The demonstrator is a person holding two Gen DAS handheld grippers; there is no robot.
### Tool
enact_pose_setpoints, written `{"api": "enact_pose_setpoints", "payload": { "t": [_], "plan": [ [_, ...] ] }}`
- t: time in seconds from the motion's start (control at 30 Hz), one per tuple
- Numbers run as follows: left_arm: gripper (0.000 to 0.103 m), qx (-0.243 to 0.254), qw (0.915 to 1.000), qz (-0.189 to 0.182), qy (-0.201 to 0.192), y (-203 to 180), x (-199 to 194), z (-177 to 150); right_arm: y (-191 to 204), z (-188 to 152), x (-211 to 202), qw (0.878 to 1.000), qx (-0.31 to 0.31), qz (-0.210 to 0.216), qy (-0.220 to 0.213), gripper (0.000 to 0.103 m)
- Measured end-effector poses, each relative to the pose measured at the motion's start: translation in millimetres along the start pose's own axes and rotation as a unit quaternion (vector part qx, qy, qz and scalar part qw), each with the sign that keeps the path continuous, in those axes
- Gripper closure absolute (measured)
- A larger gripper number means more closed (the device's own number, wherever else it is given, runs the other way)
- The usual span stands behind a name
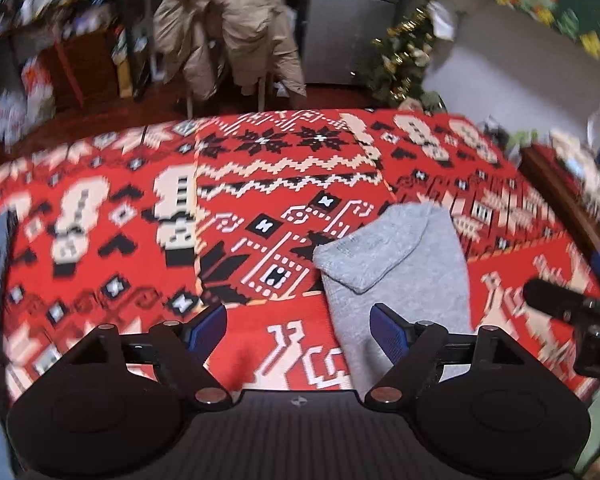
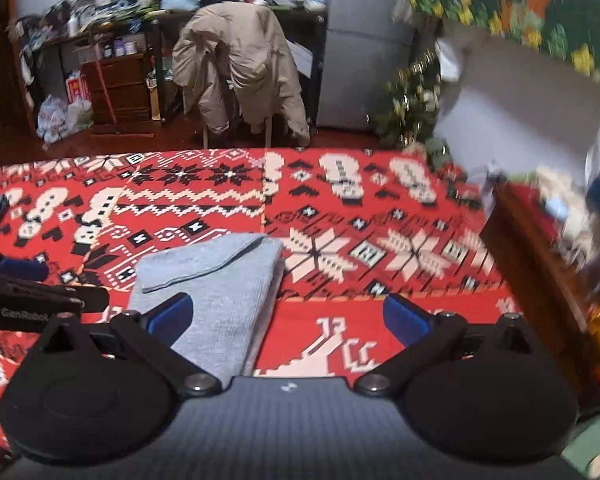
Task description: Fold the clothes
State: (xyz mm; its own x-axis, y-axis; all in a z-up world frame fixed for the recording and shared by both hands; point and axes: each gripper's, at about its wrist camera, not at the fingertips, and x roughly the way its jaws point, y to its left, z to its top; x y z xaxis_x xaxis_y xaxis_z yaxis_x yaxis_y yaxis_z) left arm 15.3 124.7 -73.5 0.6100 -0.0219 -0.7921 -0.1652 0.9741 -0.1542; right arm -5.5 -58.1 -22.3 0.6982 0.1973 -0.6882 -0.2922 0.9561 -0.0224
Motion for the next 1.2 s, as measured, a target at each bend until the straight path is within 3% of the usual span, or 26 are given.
{"api": "enact_pose_setpoints", "payload": {
  "t": [0.07, 0.13, 0.2, 0.27, 0.33, 0.37, 0.4, 0.47, 0.5, 0.7, 0.83, 1.03, 1.1, 1.2],
  "plan": [
    [0.026, -0.035, 0.9988, -0.024, 0.026, 10.1, 5.7, 3.8, -7.5, -1.0, 2.1, 1.0, 0.02, -0.001, 0.006, 0.001],
    [0.026, -0.069, 0.9945, -0.064, 0.047, 21.3, 11.6, 6.3, -16.7, -0.8, 7.3, 0.998, 0.048, 0.037, 0.025, 0.001],
    [0.028, -0.112, 0.9862, -0.105, 0.063, 32.3, 17.9, 6.6, -26.6, -0.4, 14.5, 0.993, 0.079, 0.081, 0.044, 0.001],
    [0.039, -0.151, 0.9751, -0.142, 0.079, 41.8, 24.3, 6.1, -34.3, -2.0, 23.9, 0.985, 0.115, 0.118, 0.059, 0.004],
    [0.052, -0.171, 0.9672, -0.16, 0.097, 44.0, 30.5, 4.0, -36.2, -5.2, 33.7, 0.977, 0.144, 0.138, 0.078, 0.02],
    [0.063, -0.176, 0.9646, -0.167, 0.104, 43.5, 33.3, 3.0, -36.0, -7.4, 39.0, 0.972, 0.157, 0.147, 0.091, 0.038],
    [0.068, -0.177, 0.9626, -0.174, 0.109, 42.1, 34.6, 1.8, -34.0, -10.0, 44.5, 0.968, 0.165, 0.158, 0.105, 0.064],
    [0.082, -0.166, 0.9583, -0.2, 0.118, 35.9, 34.0, 1.1, -28.5, -15.1, 53.9, 0.961, 0.172, 0.174, 0.131, 0.086],
    [0.085, -0.157, 0.9567, -0.212, 0.122, 31.4, 32.4, 1.0, -25.7, -17.0, 57.0, 0.959, 0.173, 0.176, 0.142, 0.091],
    [0.089, -0.094, 0.9571, -0.2, 0.187, -1.8, 32.0, -11.4, -6.2, -28.4, 60.0, 0.944, 0.166, 0.193, 0.208, 0.093],
    [0.089, -0.072, 0.9533, -0.189, 0.224, -11.1, 37.4, -20.4, 3.1, -50.1, 58.7, 0.937, 0.15, 0.177, 0.26, 0.093],
    [0.093, -0.043, 0.9529, -0.165, 0.251, -11.3, 37.2, -32.6, 3.4, -74.8, 58.4, 0.924, 0.147, 0.173, 0.307, 0.097],
    [0.093, -0.043, 0.9545, -0.172, 0.24, -9.6, 30.2, -31.9, 2.4, -75.8, 54.1, 0.925, 0.148, 0.173, 0.304, 0.093],
    [0.092, -0.036, 0.9581, -0.178, 0.221, -10.7, 20.0, -29.1, -2.5, -63.0, 40.8, 0.936, 0.145, 0.176, 0.268, 0.09]
  ]
}}
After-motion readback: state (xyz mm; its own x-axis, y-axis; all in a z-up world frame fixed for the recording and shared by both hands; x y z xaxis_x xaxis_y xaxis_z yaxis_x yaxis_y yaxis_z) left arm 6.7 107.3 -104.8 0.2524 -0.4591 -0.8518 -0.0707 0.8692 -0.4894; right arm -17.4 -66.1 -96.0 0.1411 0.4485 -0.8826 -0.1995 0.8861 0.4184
